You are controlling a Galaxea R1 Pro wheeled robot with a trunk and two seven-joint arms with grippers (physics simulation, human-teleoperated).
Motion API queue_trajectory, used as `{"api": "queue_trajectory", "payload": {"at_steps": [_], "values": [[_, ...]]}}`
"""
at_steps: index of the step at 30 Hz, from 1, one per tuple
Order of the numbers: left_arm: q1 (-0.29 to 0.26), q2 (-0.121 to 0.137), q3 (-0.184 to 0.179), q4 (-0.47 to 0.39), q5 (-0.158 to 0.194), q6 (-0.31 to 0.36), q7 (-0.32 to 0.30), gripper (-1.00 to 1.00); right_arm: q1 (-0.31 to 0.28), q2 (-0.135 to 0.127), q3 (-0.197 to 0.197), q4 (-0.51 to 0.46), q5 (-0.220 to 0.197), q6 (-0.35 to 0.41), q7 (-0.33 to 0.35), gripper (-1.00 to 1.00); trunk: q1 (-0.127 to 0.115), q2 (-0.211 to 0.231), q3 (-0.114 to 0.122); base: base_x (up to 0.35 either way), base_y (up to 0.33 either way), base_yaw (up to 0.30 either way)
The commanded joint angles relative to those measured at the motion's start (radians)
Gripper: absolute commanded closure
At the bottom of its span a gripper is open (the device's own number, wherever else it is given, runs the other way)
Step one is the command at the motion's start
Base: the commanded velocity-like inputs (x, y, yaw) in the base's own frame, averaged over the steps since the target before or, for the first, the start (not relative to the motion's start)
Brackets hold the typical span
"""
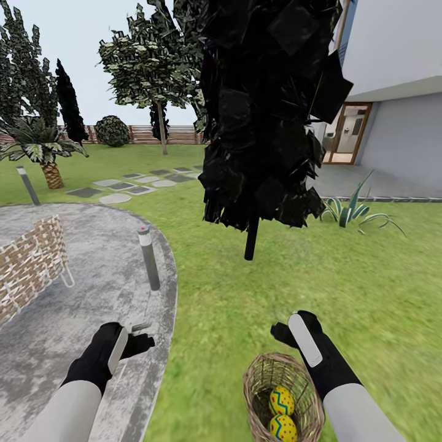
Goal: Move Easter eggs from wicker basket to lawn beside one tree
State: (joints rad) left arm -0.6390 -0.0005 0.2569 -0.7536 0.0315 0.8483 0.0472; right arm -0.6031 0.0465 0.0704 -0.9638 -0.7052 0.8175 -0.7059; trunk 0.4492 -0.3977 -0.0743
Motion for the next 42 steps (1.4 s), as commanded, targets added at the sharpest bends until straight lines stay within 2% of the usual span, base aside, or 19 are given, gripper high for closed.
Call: {"api": "queue_trajectory", "payload": {"at_steps": [1, 8, 22, 36, 42], "values": [[-0.001, -0.001, 0.001, -0.001, 0.004, 0.005, 0.004, -1.0, -0.001, 0.0, 0.002, -0.001, -0.01, -0.004, -0.01, -1.0, 0.001, -0.002, -0.002, 0.113, -0.01, 0.0], [-0.001, 0.0, 0.001, -0.001, 0.004, 0.005, 0.005, -1.0, -0.001, -0.001, 0.0, 0.009, -0.011, -0.012, -0.01, -1.0, 0.001, -0.002, -0.002, 0.141, -0.085, 0.0], [-0.001, -0.001, 0.002, -0.008, 0.004, 0.014, 0.004, -1.0, -0.006, 0.001, 0.0, 0.068, -0.011, -0.012, -0.01, -1.0, 0.001, -0.002, -0.002, 0.008, -0.006, 0.0], [-0.001, -0.003, 0.002, -0.01, 0.013, 0.015, 0.001, -1.0, -0.006, -0.001, 0.001, 0.105, -0.01, -0.017, -0.008, -1.0, 0.054, -0.1, -0.046, 0.0, 0.0, 0.0], [-0.001, -0.002, 0.003, -0.01, 0.013, 0.014, 0.0, -1.0, -0.01, -0.009, 0.001, 0.154, -0.009, -0.123, 0.002, -1.0, 0.077, -0.142, -0.065, 0.0, 0.0, 0.0]]}}
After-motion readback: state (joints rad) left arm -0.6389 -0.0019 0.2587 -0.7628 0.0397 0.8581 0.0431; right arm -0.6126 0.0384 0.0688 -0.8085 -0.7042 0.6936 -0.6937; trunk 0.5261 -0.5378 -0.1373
